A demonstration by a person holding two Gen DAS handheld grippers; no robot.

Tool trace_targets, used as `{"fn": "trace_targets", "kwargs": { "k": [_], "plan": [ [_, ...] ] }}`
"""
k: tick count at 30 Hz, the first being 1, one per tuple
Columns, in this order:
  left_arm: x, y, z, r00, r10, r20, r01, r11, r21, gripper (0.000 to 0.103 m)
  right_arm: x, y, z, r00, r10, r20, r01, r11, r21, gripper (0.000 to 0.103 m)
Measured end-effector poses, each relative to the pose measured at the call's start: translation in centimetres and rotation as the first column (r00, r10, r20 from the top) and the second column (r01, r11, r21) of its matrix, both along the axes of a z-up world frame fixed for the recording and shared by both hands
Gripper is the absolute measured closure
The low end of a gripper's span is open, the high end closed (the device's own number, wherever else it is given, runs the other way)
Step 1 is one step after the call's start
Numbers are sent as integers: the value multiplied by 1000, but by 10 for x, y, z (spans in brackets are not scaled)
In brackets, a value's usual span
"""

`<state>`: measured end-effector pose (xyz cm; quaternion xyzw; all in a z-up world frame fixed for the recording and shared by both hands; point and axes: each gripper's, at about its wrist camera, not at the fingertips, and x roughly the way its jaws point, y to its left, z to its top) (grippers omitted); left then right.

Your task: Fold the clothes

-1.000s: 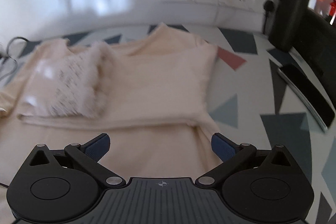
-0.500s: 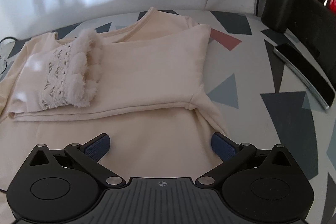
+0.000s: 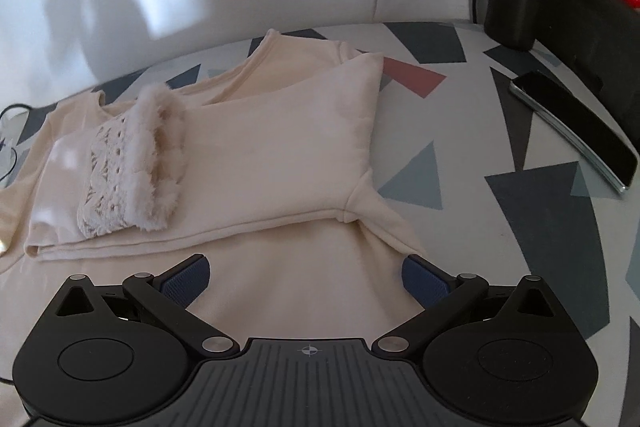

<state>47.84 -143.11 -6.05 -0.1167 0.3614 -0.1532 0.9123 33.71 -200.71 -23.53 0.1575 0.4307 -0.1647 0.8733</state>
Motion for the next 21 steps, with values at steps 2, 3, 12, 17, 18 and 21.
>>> {"fn": "trace_targets", "kwargs": {
  "k": [2, 3, 12, 17, 18, 21],
  "plan": [
    [-1, -16, 15, 998, -56, 38, 56, 998, -16, 98, -1, -1, 0, 1000, -4, 4, 4, 1000, 4, 1],
    [-1, -24, 22, 995, -83, 57, 84, 996, -24, 97, -1, -2, 0, 1000, -6, 6, 6, 1000, 6, 1],
    [24, -138, -39, 941, -333, -62, 336, 941, 42, 97, -10, -8, 3, 999, -36, 27, 36, 999, -6, 1],
    [25, -157, -62, 930, -346, -127, 355, 933, 61, 97, -14, -18, 5, 996, -79, 31, 79, 997, 2, 1],
    [25, -160, -63, 928, -348, -133, 359, 931, 70, 96, -15, -21, 5, 995, -93, 31, 92, 996, 12, 1],
    [30, -166, -61, 920, -364, -146, 379, 921, 95, 91, -16, -25, 7, 992, -118, 38, 117, 993, 26, 1]
  ]
}}
